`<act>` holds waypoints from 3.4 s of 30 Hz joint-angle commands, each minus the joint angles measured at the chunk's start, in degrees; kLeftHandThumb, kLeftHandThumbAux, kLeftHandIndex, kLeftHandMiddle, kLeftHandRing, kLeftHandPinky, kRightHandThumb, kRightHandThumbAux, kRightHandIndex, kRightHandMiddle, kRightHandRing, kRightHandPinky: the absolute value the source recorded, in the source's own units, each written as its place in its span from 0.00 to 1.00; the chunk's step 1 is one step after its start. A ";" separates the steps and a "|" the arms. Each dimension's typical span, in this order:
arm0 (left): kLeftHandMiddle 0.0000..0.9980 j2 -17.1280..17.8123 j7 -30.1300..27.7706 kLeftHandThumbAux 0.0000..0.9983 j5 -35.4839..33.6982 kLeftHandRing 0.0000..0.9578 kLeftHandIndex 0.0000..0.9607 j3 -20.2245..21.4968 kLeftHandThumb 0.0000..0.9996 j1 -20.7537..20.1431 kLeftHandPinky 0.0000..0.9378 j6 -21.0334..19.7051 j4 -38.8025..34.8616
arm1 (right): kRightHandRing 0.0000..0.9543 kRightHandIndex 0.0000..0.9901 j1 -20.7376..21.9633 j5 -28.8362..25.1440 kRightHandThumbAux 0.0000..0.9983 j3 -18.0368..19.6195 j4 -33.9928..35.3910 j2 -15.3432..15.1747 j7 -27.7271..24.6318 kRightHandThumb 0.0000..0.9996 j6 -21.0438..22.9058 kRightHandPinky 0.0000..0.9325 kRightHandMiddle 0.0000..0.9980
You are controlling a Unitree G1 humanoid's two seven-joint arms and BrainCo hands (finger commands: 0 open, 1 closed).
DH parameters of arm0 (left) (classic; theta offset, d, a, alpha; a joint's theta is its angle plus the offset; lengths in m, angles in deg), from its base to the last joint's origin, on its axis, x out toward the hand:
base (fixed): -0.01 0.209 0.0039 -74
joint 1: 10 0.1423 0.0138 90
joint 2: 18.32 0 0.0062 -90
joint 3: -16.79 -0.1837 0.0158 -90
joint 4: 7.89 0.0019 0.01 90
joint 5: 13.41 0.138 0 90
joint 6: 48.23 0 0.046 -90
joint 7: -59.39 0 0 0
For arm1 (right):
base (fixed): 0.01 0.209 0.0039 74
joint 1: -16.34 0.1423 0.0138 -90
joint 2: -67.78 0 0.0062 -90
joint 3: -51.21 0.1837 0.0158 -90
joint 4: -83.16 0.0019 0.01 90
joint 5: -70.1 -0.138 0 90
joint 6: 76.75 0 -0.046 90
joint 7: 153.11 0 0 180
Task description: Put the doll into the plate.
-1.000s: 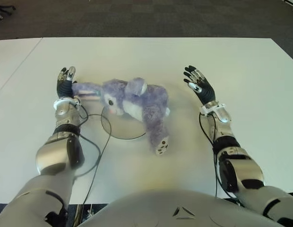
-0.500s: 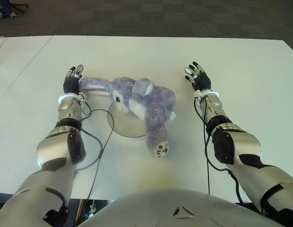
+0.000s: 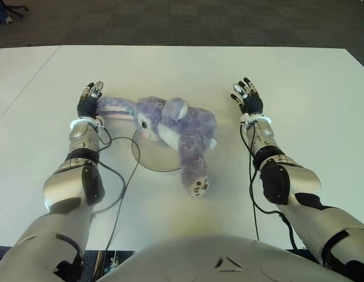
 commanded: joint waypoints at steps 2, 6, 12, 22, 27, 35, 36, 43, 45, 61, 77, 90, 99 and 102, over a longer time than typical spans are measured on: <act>0.03 -0.70 -0.87 0.51 0.42 0.00 0.00 0.42 0.00 4.12 0.00 -3.35 2.76 | 0.03 0.06 -3.45 0.03 0.75 1.68 -1.87 0.96 1.06 0.00 1.48 0.05 0.05; 0.03 -0.26 -1.40 0.51 0.11 0.00 0.00 0.85 0.00 4.28 0.00 -3.15 2.72 | 0.04 0.06 -3.39 -0.52 0.75 2.91 -1.83 0.86 0.98 0.00 1.67 0.05 0.05; 0.03 -0.40 -1.45 0.51 -1.62 0.00 0.00 2.87 0.00 3.96 0.00 -3.34 2.67 | 0.05 0.07 -3.22 -1.23 0.75 4.71 -1.82 0.77 0.80 0.00 2.03 0.07 0.06; 0.04 -6.37 4.60 0.52 -1.47 0.00 0.00 3.76 0.00 2.20 0.00 -2.79 2.84 | 0.06 0.08 -4.28 -0.27 0.74 5.65 -2.13 0.55 0.90 0.00 1.70 0.07 0.07; 0.04 -12.64 10.71 0.52 0.19 0.00 0.00 2.16 0.00 1.21 0.00 -0.60 2.73 | 0.06 0.07 -7.69 2.39 0.73 4.00 -2.42 1.06 1.47 0.00 -0.61 0.06 0.07; 0.05 -26.83 13.27 0.52 -2.07 0.01 0.02 4.01 0.00 7.07 0.00 10.84 2.10 | 0.06 0.06 -12.92 3.93 0.71 3.28 -2.43 2.23 2.26 0.00 -4.68 0.08 0.07; 0.05 -28.31 12.99 0.51 -1.90 0.02 0.02 3.88 0.00 8.16 0.00 12.86 1.97 | 0.07 0.07 -13.55 3.98 0.70 3.26 -2.38 2.34 2.34 0.00 -5.30 0.09 0.08; 0.04 -33.12 11.02 0.48 3.96 0.02 0.04 -1.18 0.00 19.07 0.01 26.70 1.67 | 0.07 0.07 -20.42 4.27 0.67 2.97 -1.17 2.67 1.09 0.00 -13.43 0.08 0.07; 0.03 -32.66 10.96 0.47 5.54 0.01 0.04 -2.54 0.00 21.45 0.00 27.86 1.77 | 0.06 0.07 -22.06 4.38 0.64 2.94 -1.00 2.61 0.77 0.00 -15.37 0.04 0.06; 0.01 -27.51 16.94 0.44 12.77 0.00 0.02 -9.56 0.00 20.37 0.00 23.58 1.59 | 0.05 0.10 -28.13 6.81 0.56 1.88 -1.95 1.42 2.90 0.00 -17.75 0.03 0.07; 0.01 -29.21 10.12 0.48 6.68 0.00 0.02 -4.99 0.00 20.20 0.00 22.70 1.57 | 0.05 0.09 -26.98 6.74 0.55 2.15 -1.77 1.22 1.94 0.00 -17.08 0.04 0.08; 0.01 -28.94 7.94 0.50 6.04 0.00 0.02 -3.96 0.00 19.85 0.00 22.10 1.58 | 0.06 0.10 -27.06 4.32 0.54 4.19 -1.66 1.93 -1.31 0.00 -16.65 0.05 0.08; 0.02 -28.80 8.70 0.50 6.21 0.00 0.03 -3.95 0.00 19.43 0.00 20.81 1.67 | 0.07 0.10 -26.73 4.65 0.55 4.27 -1.81 1.64 -1.60 0.00 -15.57 0.06 0.09; 0.02 -28.82 10.21 0.51 6.83 0.00 0.03 -4.37 0.00 19.28 0.00 20.53 1.69 | 0.07 0.10 -26.60 5.13 0.55 3.95 -1.86 1.37 -1.26 0.00 -15.11 0.06 0.09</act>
